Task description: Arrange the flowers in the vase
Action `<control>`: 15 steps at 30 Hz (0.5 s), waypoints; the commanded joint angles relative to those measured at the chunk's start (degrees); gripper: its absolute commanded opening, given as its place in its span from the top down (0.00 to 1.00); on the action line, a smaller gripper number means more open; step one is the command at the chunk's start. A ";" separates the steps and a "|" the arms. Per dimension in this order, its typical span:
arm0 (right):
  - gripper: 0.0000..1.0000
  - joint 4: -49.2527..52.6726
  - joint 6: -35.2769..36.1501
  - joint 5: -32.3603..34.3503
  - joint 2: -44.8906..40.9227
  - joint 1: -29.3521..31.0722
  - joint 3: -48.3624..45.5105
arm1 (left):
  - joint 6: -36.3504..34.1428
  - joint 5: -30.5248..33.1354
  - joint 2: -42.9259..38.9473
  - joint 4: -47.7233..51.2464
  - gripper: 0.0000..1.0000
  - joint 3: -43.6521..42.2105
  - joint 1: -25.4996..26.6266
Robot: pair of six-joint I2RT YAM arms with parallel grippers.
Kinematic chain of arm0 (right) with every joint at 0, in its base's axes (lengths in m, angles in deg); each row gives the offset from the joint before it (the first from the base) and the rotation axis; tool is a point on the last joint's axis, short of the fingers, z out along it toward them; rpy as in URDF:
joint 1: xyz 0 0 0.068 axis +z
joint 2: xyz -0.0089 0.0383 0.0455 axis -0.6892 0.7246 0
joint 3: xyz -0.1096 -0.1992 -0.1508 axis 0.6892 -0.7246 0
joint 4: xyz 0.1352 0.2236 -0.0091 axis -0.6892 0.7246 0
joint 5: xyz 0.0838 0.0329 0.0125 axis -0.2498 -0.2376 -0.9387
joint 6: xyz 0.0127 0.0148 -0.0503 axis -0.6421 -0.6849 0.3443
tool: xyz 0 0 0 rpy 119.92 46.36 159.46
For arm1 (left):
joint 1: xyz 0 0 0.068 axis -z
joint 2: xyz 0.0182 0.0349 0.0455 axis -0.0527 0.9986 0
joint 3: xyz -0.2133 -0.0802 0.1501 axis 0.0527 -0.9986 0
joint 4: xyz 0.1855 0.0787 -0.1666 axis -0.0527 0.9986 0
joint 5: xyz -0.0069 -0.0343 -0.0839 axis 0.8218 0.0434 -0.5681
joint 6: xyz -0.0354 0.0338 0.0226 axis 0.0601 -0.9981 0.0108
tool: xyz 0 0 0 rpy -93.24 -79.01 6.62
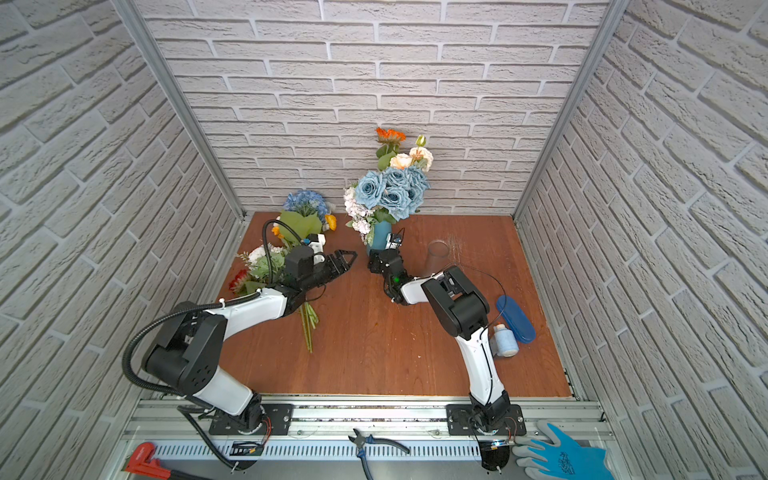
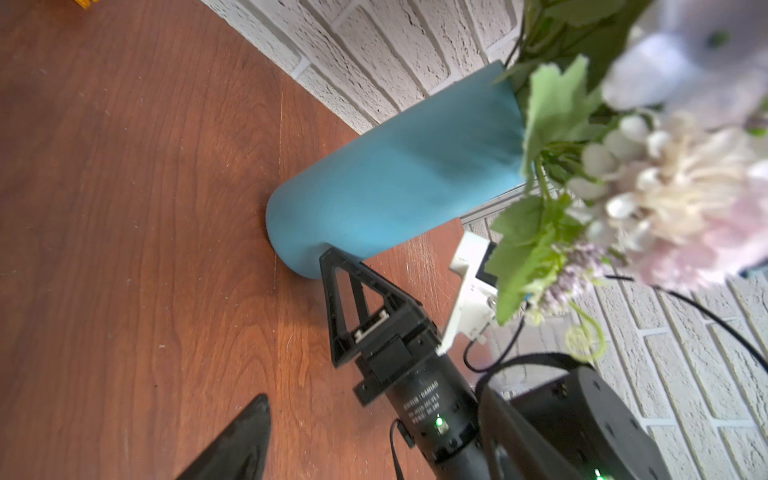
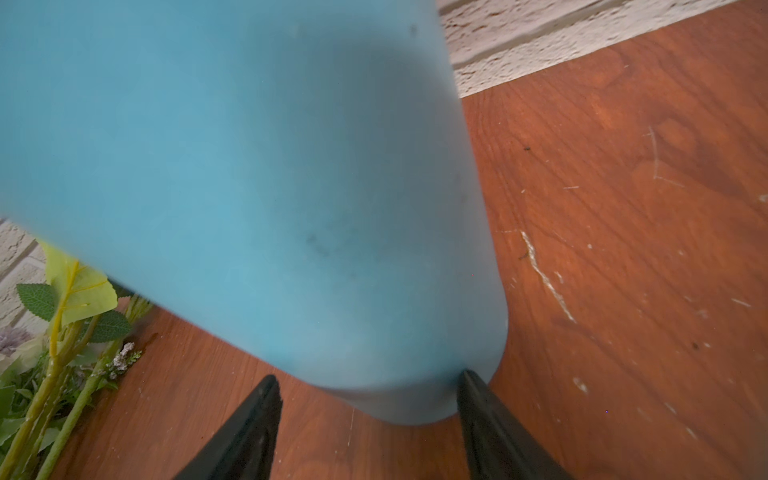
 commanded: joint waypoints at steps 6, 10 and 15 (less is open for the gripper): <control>0.31 3.15 1.26 -4.63 1.88 -1.05 5.82 | -1.68 1.86 -4.31 0.85 0.22 -2.82 -0.63; 0.31 4.80 1.10 -5.27 2.80 -1.59 7.83 | -2.21 2.28 -5.56 1.70 0.21 -3.21 -0.74; 0.31 7.58 2.10 -5.73 4.12 -1.98 11.34 | -2.68 2.83 -7.26 2.61 0.21 -3.69 -0.75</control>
